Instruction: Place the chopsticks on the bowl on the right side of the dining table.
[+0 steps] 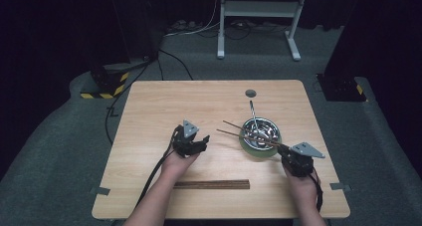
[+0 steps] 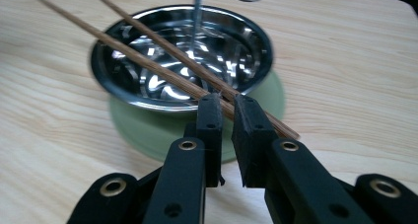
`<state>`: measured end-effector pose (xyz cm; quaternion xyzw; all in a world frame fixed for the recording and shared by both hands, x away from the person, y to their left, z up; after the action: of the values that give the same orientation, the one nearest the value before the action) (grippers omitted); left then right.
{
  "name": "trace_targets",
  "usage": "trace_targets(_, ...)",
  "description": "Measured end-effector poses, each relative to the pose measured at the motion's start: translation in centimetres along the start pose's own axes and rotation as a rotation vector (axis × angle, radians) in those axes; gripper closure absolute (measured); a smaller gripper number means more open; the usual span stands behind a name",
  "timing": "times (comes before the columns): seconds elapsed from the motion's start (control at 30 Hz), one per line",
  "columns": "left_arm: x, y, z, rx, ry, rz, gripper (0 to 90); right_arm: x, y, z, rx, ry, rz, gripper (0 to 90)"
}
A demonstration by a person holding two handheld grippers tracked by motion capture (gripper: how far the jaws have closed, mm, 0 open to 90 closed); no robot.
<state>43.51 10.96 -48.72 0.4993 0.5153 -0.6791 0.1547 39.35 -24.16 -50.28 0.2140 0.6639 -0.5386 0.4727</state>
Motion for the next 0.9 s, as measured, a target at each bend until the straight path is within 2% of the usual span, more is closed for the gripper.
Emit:
trace_targets(0.1,-0.3,0.9,0.8,0.004,0.002,-0.014,37.5,-0.1,0.2,0.7,0.013,0.009,-0.010,81.4)
trace_targets(0.2,-0.4,1.6,1.2,0.009,0.017,-0.024,38.2,-0.3,0.4,0.9,0.023,-0.004,-0.021,81.1)
trace_targets(0.37,-0.4,2.6,1.7,0.025,0.022,-0.029,48.9,-0.6,0.7,1.2,0.036,-0.023,-0.031,80.5)
trace_targets(0.43,-0.5,2.7,1.8,0.022,0.026,-0.033,50.4,-0.7,0.8,1.1,0.042,-0.031,-0.034,80.3)
trace_targets(0.47,-0.6,2.9,1.8,0.025,0.025,-0.032,55.0,-0.8,1.0,1.2,0.050,-0.045,-0.039,80.0)
trace_targets(0.5,-0.6,3.0,1.9,0.027,0.008,-0.024,56.7,-0.8,1.0,1.3,0.053,-0.052,-0.040,79.7)
trace_targets(0.6,-0.6,3.1,1.9,0.028,0.001,-0.023,61.7,-0.8,1.2,1.5,0.066,-0.042,-0.052,78.9)
trace_targets(0.73,-0.5,3.4,2.3,0.036,0.020,-0.027,66.4,-0.6,1.3,1.9,0.071,-0.050,-0.060,78.5)
trace_targets(0.8,-0.4,3.5,2.5,0.036,0.011,-0.029,68.8,-0.5,1.2,2.1,0.074,-0.047,-0.061,78.5)
trace_targets(0.9,-0.4,3.6,2.7,0.040,0.019,-0.024,71.4,-0.5,1.2,2.4,0.080,-0.044,-0.063,78.0)
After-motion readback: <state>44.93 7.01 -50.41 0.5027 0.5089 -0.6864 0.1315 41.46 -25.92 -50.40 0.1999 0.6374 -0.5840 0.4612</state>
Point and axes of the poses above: each handheld gripper's, and its own axes: y roughly forward along the jaws, x roughly out of its underside, z roughly to its right, the point moved 2 cm from there along y, roughly forward along the jaws
